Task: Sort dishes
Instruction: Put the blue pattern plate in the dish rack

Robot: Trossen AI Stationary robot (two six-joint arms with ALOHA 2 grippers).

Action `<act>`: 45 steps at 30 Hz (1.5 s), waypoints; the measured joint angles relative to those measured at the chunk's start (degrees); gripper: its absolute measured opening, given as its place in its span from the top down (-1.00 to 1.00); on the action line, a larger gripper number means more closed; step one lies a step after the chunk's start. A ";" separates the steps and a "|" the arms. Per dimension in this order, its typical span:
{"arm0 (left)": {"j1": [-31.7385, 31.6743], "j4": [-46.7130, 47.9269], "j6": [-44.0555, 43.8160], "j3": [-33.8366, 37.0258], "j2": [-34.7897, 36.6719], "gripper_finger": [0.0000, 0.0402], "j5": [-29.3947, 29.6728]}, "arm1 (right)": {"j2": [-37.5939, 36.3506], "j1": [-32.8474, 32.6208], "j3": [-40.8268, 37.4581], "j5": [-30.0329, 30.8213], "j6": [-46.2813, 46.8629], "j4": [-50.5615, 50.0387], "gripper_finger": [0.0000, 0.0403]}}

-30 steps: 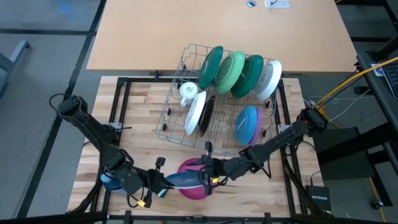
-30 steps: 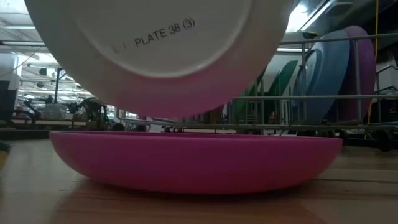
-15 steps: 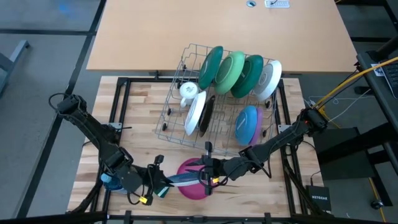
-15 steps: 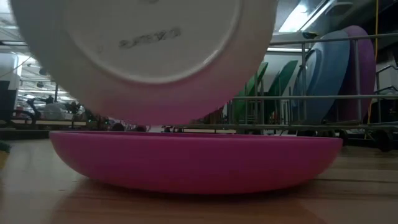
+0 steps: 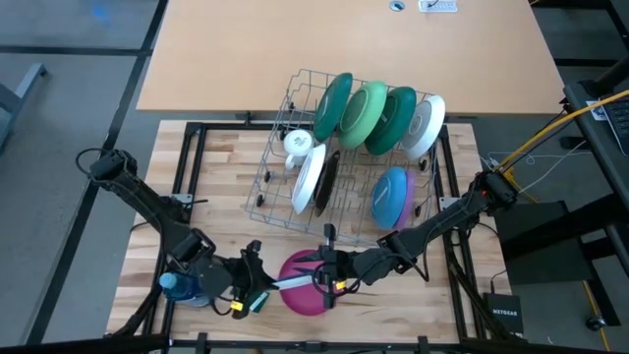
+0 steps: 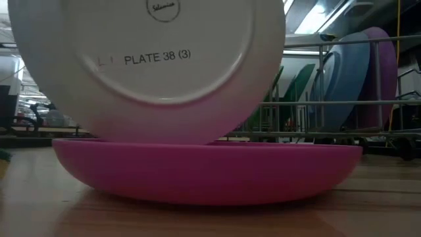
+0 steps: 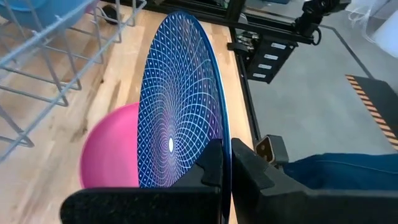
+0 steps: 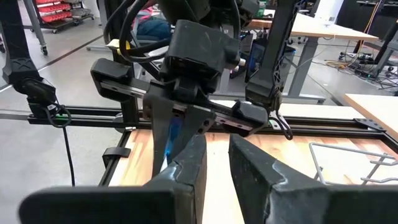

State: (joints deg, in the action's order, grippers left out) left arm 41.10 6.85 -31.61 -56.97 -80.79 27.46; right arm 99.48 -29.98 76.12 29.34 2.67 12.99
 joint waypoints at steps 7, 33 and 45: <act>-0.39 -0.02 -0.29 0.00 0.00 1.00 -1.28 | -0.01 0.00 0.00 -0.19 0.48 -1.80 0.63; -0.39 0.00 -1.40 0.00 -0.04 1.00 -1.26 | 0.11 0.00 0.00 -10.32 -19.20 0.36 -0.25; -0.39 -0.10 -1.42 0.00 0.42 1.00 -1.32 | 0.13 0.00 0.00 -9.42 -19.08 -1.11 -0.30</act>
State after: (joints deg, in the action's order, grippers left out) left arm 40.71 6.75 -33.04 -56.97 -80.37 26.13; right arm 99.61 -29.98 76.12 19.92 -16.41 11.89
